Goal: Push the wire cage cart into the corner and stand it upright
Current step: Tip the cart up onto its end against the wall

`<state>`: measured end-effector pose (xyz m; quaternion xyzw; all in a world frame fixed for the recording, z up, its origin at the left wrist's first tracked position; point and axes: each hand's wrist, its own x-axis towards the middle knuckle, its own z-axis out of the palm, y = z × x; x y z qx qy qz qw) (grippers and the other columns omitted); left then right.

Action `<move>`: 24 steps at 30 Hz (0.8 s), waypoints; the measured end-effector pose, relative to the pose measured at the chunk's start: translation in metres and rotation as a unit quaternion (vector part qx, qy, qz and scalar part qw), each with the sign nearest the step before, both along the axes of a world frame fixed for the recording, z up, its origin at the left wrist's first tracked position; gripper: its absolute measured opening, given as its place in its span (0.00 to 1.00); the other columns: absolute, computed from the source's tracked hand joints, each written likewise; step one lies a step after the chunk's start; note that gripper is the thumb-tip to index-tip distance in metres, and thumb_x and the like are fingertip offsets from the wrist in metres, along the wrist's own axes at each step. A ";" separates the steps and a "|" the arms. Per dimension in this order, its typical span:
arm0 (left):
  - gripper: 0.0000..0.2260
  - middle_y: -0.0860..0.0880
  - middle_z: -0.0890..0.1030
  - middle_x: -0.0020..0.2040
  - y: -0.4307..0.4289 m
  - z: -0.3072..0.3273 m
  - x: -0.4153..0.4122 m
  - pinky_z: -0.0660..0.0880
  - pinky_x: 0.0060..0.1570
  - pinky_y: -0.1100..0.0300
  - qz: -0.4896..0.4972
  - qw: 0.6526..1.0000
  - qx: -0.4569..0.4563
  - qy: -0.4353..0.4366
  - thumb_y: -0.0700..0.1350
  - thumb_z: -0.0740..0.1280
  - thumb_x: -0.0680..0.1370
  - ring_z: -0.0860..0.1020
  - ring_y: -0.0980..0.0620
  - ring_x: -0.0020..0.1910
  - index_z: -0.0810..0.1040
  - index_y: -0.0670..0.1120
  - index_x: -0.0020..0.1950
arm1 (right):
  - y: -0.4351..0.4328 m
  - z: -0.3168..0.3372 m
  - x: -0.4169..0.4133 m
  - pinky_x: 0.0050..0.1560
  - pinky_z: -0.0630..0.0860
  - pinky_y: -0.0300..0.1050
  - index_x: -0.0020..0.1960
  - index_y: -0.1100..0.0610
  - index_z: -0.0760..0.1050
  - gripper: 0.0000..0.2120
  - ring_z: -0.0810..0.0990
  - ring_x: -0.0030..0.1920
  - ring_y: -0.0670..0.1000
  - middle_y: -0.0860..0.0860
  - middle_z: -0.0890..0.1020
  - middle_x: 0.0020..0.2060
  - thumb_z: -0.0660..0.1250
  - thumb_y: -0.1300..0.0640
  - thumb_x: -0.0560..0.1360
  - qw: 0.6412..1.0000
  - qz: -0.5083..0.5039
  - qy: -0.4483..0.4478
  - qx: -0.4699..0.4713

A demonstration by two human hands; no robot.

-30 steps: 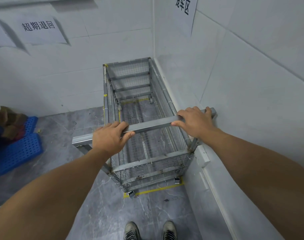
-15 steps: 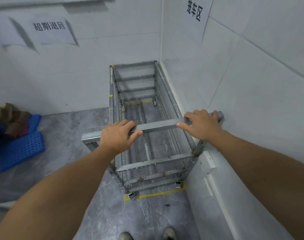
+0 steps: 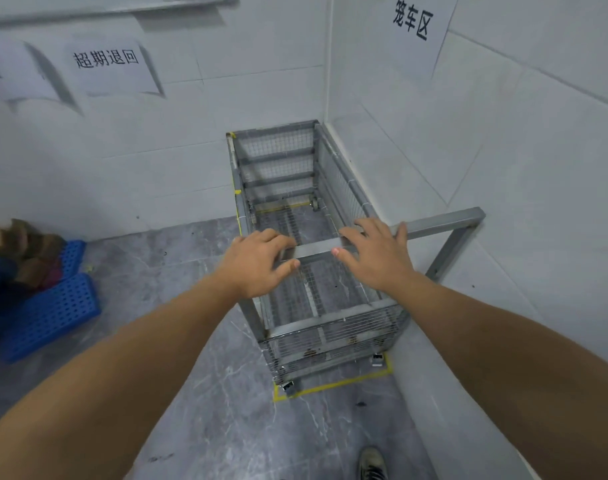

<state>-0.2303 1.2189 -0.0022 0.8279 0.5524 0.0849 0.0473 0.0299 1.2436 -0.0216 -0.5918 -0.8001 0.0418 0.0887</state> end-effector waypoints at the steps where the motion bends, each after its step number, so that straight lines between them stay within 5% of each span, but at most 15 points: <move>1: 0.26 0.51 0.76 0.57 0.001 0.001 -0.009 0.70 0.55 0.47 0.004 1.000 0.003 0.001 0.66 0.51 0.77 0.75 0.47 0.57 0.72 0.53 0.66 | -0.002 0.001 -0.011 0.71 0.44 0.72 0.70 0.43 0.68 0.25 0.57 0.74 0.53 0.50 0.65 0.73 0.49 0.33 0.79 1.000 -0.003 0.008 0.006; 6: 0.26 0.50 0.75 0.65 -0.002 0.007 -0.042 0.68 0.59 0.46 0.036 0.998 0.027 -0.045 0.64 0.53 0.79 0.72 0.48 0.63 0.70 0.51 0.70 | -0.006 0.008 -0.053 0.72 0.52 0.69 0.68 0.45 0.68 0.26 0.63 0.72 0.55 0.51 0.68 0.71 0.47 0.34 0.78 0.999 0.006 0.038 0.034; 14: 0.27 0.51 0.76 0.63 -0.009 -0.001 -0.074 0.68 0.61 0.45 0.087 0.991 0.022 -0.102 0.63 0.50 0.78 0.73 0.49 0.63 0.73 0.50 0.68 | 0.013 0.016 -0.084 0.66 0.65 0.60 0.68 0.51 0.70 0.28 0.71 0.66 0.58 0.52 0.73 0.67 0.48 0.36 0.79 0.997 0.049 0.033 0.042; 24: 0.25 0.50 0.75 0.66 0.023 0.000 -0.097 0.65 0.63 0.45 0.167 0.978 0.064 -0.108 0.61 0.53 0.79 0.72 0.47 0.64 0.70 0.50 0.70 | 0.038 0.015 -0.129 0.64 0.67 0.58 0.68 0.51 0.70 0.25 0.72 0.64 0.56 0.51 0.75 0.64 0.51 0.38 0.80 0.997 0.053 0.044 0.044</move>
